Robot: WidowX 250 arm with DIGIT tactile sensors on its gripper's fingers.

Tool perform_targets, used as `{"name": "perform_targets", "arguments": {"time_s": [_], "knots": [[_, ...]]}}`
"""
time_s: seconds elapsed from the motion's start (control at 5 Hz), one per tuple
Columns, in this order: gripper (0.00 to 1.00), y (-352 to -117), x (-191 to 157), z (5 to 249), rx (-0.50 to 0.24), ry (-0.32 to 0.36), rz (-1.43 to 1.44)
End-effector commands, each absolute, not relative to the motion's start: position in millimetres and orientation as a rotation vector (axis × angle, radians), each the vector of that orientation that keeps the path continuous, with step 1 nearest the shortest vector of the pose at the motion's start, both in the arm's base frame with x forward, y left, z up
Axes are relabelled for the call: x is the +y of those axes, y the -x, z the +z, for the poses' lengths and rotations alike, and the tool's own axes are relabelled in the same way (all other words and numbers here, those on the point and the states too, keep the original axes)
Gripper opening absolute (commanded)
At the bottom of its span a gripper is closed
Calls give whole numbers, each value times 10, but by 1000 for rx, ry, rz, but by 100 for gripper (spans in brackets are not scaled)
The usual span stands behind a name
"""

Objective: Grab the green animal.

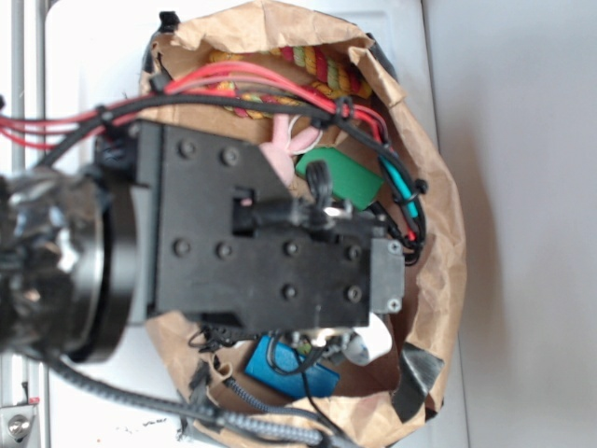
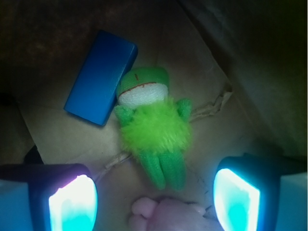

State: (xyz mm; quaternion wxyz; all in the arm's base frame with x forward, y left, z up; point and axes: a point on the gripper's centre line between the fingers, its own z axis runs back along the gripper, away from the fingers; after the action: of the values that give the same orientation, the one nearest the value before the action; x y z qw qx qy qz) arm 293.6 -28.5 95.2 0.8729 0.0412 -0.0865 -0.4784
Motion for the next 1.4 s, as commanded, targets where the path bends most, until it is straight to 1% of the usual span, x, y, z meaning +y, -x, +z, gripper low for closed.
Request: {"name": "perform_targets", "arguments": {"time_s": [0.0, 0.2, 0.4, 0.6, 0.8, 1.0, 1.2], "knots": [[100, -3023, -404, 823, -192, -105, -1042], [100, -2996, -491, 758, -175, -80, -1095], [100, -3017, -552, 661, -175, -111, -1116], [100, -3077, -588, 608, -167, -103, -1120], [100, -3134, -618, 512, -140, -112, -1116], [100, -3135, -630, 490, -125, -113, -1120], [0, -3135, -599, 541, -156, -124, -1088]]}}
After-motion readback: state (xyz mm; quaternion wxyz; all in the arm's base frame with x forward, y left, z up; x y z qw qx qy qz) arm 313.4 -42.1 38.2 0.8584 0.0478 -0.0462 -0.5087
